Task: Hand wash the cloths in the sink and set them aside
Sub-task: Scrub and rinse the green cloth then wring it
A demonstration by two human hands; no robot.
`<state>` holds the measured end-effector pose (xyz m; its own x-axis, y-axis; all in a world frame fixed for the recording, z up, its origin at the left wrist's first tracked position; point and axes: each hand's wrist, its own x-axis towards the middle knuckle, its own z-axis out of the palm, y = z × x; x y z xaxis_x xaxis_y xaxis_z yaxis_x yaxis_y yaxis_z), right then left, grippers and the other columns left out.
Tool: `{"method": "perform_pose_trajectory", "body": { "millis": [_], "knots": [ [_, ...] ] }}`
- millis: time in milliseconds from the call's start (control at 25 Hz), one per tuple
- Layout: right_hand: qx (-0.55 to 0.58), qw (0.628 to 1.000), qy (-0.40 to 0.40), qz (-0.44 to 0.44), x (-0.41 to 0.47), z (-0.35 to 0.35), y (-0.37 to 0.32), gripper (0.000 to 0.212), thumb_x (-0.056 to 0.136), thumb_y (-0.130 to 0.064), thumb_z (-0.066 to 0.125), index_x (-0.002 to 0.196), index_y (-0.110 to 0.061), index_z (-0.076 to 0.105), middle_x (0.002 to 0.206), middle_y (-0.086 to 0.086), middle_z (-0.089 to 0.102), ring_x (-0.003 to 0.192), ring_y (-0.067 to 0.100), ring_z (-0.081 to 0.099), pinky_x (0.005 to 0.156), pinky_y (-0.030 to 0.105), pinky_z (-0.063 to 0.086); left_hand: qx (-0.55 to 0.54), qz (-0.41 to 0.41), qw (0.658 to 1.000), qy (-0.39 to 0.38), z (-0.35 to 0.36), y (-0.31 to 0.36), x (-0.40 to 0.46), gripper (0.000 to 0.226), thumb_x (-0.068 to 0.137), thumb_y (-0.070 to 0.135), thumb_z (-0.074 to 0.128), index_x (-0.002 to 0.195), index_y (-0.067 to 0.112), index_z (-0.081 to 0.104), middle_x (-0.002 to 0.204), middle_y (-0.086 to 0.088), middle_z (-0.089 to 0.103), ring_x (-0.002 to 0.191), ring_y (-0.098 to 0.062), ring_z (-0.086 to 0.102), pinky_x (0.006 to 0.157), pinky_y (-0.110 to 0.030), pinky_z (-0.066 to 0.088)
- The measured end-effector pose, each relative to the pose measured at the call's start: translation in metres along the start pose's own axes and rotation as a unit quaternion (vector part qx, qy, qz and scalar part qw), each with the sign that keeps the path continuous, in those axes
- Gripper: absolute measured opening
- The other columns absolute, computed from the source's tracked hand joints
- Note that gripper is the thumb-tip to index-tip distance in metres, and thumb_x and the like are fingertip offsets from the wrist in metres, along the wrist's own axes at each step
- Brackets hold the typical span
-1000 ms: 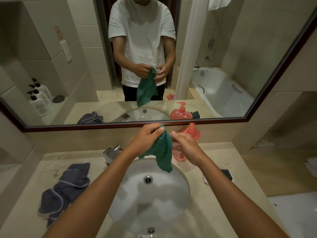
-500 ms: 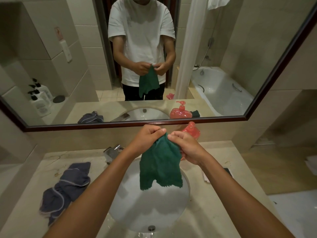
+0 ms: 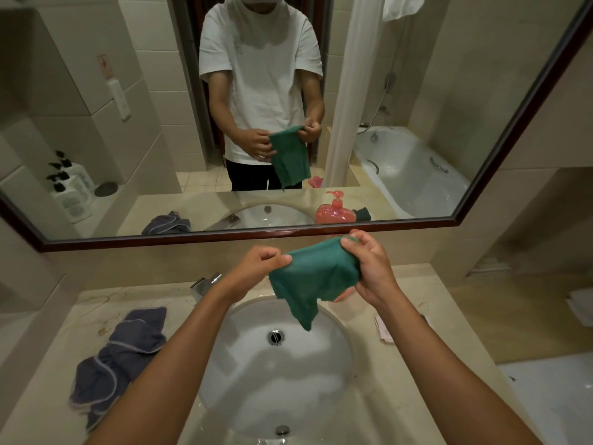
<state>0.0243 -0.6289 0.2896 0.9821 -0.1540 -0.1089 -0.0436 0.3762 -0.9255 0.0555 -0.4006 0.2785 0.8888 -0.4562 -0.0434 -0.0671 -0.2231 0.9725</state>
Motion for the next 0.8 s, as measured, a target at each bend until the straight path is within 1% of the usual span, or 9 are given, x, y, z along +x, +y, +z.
{"method": "perform_pose_trajectory", "body": {
  "millis": [120, 200, 280, 400, 480, 560, 680, 720, 800],
  "knots": [
    [-0.005, 1.0, -0.014, 0.007, 0.005, -0.009, 0.0, 0.016, 0.092, 0.002, 0.063, 0.089, -0.013, 0.057, 0.08, 0.002, 0.07, 0.073, 0.018, 0.066, 0.064, 0.03, 0.057, -0.048, 0.024, 0.998, 0.012, -0.004, -0.008, 0.001, 0.03, 0.094, 0.024, 0.065, 0.072, 0.01, 0.049, 0.066, 0.0, 0.05, 0.062, -0.008, 0.049, 0.06, -0.019, 0.043],
    [-0.023, 0.999, -0.038, 0.023, 0.008, -0.014, 0.002, 0.023, 0.091, 0.003, 0.064, 0.107, -0.013, 0.066, 0.086, -0.004, 0.077, 0.079, 0.015, 0.072, 0.067, 0.026, 0.059, -0.08, 0.033, 0.996, 0.022, -0.006, -0.01, 0.002, 0.023, 0.088, 0.026, 0.065, 0.073, 0.016, 0.051, 0.069, 0.006, 0.053, 0.064, -0.007, 0.051, 0.06, -0.017, 0.044],
    [-0.062, 0.994, -0.074, 0.055, 0.01, -0.018, 0.0, 0.03, 0.088, 0.004, 0.067, 0.113, -0.011, 0.07, 0.094, -0.001, 0.078, 0.083, 0.016, 0.073, 0.07, 0.025, 0.059, -0.091, 0.035, 0.995, 0.034, -0.009, -0.011, 0.005, 0.019, 0.086, 0.032, 0.069, 0.075, 0.022, 0.056, 0.074, 0.004, 0.057, 0.07, -0.01, 0.055, 0.062, -0.018, 0.046],
    [-0.201, 0.967, -0.113, 0.111, 0.011, -0.025, 0.0, 0.024, 0.086, 0.0, 0.072, 0.109, -0.008, 0.073, 0.105, 0.013, 0.074, 0.085, 0.021, 0.071, 0.078, 0.035, 0.059, -0.026, 0.049, 0.997, 0.05, -0.015, -0.008, 0.008, 0.017, 0.079, 0.041, 0.074, 0.077, 0.027, 0.065, 0.077, 0.004, 0.066, 0.073, -0.01, 0.063, 0.065, -0.019, 0.051],
    [-0.279, 0.944, -0.125, 0.126, 0.01, -0.027, 0.001, 0.017, 0.086, -0.005, 0.074, 0.102, -0.006, 0.074, 0.098, 0.013, 0.073, 0.083, 0.026, 0.067, 0.08, 0.045, 0.055, 0.025, 0.055, 0.997, 0.047, -0.02, -0.005, 0.01, 0.017, 0.079, 0.043, 0.076, 0.079, 0.027, 0.07, 0.078, 0.004, 0.071, 0.073, -0.007, 0.066, 0.066, -0.018, 0.052],
    [-0.25, 0.952, -0.127, 0.126, 0.01, -0.027, 0.0, 0.017, 0.085, -0.008, 0.075, 0.1, -0.001, 0.071, 0.091, 0.013, 0.07, 0.08, 0.026, 0.065, 0.072, 0.041, 0.054, 0.067, 0.048, 0.994, 0.066, -0.027, -0.005, 0.011, 0.014, 0.08, 0.041, 0.078, 0.079, 0.028, 0.074, 0.078, 0.003, 0.073, 0.07, -0.005, 0.067, 0.064, -0.017, 0.052],
    [-0.09, 0.984, -0.098, 0.115, 0.008, -0.027, -0.004, 0.04, 0.079, -0.016, 0.074, 0.11, 0.008, 0.066, 0.092, 0.014, 0.071, 0.078, 0.023, 0.068, 0.065, 0.028, 0.058, 0.105, 0.026, 0.991, 0.077, -0.035, -0.007, 0.011, 0.01, 0.08, 0.036, 0.081, 0.075, 0.03, 0.076, 0.07, 0.008, 0.071, 0.062, 0.003, 0.062, 0.056, -0.01, 0.045],
    [-0.063, 0.989, -0.085, 0.105, 0.009, -0.027, -0.006, 0.04, 0.078, -0.019, 0.073, 0.107, 0.007, 0.067, 0.089, 0.013, 0.071, 0.076, 0.021, 0.066, 0.063, 0.026, 0.057, 0.1, 0.016, 0.992, 0.07, -0.035, -0.008, 0.01, 0.012, 0.079, 0.038, 0.082, 0.073, 0.029, 0.076, 0.069, 0.007, 0.071, 0.061, 0.002, 0.062, 0.054, -0.011, 0.045],
    [-0.045, 0.994, -0.062, 0.078, 0.009, -0.025, -0.008, 0.025, 0.079, -0.02, 0.072, 0.096, 0.0, 0.072, 0.081, 0.008, 0.071, 0.071, 0.018, 0.065, 0.059, 0.023, 0.055, 0.052, 0.002, 0.997, 0.065, -0.032, -0.011, 0.007, 0.016, 0.075, 0.04, 0.082, 0.073, 0.026, 0.076, 0.07, 0.004, 0.071, 0.062, -0.006, 0.064, 0.054, -0.017, 0.049]
  ]
}}
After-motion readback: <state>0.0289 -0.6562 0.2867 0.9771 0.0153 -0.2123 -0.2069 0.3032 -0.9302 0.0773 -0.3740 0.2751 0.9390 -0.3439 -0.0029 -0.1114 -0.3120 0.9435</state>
